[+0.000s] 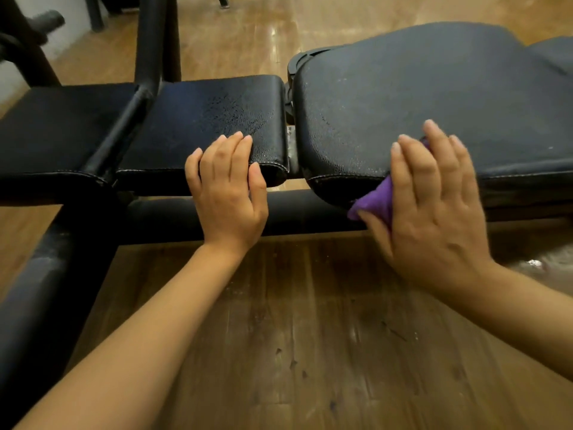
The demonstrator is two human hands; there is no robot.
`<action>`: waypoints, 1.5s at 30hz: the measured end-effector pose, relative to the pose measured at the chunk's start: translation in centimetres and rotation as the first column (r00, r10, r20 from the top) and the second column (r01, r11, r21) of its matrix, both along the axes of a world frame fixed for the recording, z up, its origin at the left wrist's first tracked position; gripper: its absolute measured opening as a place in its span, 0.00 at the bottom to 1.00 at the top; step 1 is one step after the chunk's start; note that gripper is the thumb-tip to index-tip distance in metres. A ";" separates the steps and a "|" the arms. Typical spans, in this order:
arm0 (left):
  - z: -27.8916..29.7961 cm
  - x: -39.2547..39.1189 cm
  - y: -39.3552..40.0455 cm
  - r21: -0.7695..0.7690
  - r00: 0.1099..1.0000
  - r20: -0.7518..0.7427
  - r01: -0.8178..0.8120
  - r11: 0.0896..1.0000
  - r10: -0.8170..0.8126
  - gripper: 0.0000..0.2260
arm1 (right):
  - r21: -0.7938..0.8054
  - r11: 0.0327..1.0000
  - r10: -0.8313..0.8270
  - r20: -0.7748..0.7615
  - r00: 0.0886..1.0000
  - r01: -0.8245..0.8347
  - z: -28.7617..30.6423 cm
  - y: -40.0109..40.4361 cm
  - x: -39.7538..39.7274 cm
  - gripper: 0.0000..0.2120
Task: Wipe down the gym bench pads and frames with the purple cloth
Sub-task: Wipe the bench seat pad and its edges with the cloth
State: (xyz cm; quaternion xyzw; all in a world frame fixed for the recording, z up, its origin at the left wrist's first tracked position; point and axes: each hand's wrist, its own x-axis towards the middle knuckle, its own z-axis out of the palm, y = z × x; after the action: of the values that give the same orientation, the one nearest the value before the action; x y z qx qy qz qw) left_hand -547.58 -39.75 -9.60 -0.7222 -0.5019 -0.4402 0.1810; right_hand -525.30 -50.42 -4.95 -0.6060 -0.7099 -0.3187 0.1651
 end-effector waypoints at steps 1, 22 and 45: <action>0.0 0.0 0.1 0.001 1.000 -0.004 -0.005 1.000 0.005 0.18 | 0.001 1.000 -0.019 -0.014 1.000 0.019 0.3 1.0 -1.3 0.31; -0.1 0.2 0.1 -0.003 1.000 -0.019 0.002 1.000 -0.002 0.19 | 0.281 0.960 0.023 -0.057 0.998 -0.006 -3.4 -1.3 7.1 0.33; 3.3 10.0 -5.2 -0.240 0.856 -0.055 0.488 0.839 -0.514 0.20 | 0.462 0.876 0.231 -0.654 0.721 0.138 -6.2 -0.1 2.9 0.34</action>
State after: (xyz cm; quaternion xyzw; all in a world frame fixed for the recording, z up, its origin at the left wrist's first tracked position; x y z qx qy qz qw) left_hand -537.58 -44.98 -6.29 -0.8682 -0.3290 -0.3713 0.0085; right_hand -522.45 -50.54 -11.19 -0.6012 -0.5097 -0.2305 0.5706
